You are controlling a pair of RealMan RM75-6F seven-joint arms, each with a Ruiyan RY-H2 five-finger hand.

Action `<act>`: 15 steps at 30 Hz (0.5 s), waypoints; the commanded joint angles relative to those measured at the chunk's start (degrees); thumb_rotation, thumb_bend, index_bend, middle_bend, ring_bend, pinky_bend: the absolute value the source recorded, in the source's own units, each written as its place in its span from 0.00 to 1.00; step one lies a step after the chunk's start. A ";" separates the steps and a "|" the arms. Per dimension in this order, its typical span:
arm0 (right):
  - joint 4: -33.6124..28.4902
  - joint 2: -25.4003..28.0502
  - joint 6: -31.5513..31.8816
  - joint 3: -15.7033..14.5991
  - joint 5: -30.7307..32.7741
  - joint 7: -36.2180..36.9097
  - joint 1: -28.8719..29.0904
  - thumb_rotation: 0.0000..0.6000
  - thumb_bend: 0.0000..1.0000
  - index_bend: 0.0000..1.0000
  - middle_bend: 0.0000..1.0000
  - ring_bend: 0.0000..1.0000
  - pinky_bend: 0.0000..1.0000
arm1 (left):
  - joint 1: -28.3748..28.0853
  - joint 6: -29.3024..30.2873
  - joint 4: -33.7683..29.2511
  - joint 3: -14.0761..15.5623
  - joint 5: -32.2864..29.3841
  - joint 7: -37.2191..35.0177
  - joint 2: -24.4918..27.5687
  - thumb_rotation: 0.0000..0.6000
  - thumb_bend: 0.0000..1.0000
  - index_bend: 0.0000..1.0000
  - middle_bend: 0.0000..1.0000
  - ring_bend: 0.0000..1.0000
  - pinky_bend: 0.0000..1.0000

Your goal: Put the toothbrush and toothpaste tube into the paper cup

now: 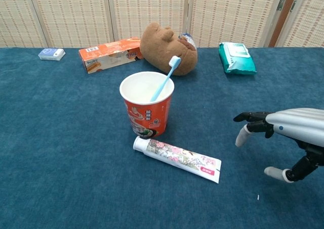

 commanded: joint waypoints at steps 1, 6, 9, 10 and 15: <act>-2.02 1.37 -3.38 0.30 2.49 -0.14 1.84 1.00 0.38 0.21 0.03 0.00 0.25 | 0.09 0.10 0.17 -0.02 -0.01 -0.16 0.01 1.00 0.00 0.00 0.00 0.00 0.00; -4.12 2.27 -6.91 1.26 4.23 2.38 3.39 1.00 0.50 0.17 0.03 0.00 0.25 | 0.28 0.26 0.33 -0.05 -0.07 -0.52 0.17 1.00 0.00 0.00 0.00 0.00 0.00; -5.55 3.01 -8.79 1.99 4.29 5.07 4.04 1.00 0.55 0.17 0.04 0.00 0.25 | 0.40 0.33 0.43 -0.03 -0.10 -0.74 0.24 1.00 0.00 0.00 0.00 0.00 0.00; -5.95 3.27 -9.37 2.19 4.20 5.95 4.22 1.00 0.56 0.17 0.04 0.00 0.25 | 0.44 0.35 0.47 -0.02 -0.11 -0.78 0.25 1.00 0.00 0.00 0.00 0.00 0.00; -7.79 4.56 -13.11 3.13 3.61 11.14 5.30 1.00 0.59 0.17 0.04 0.00 0.25 | 0.56 0.37 0.65 -0.02 -0.14 -1.05 0.28 1.00 0.00 0.00 0.00 0.00 0.00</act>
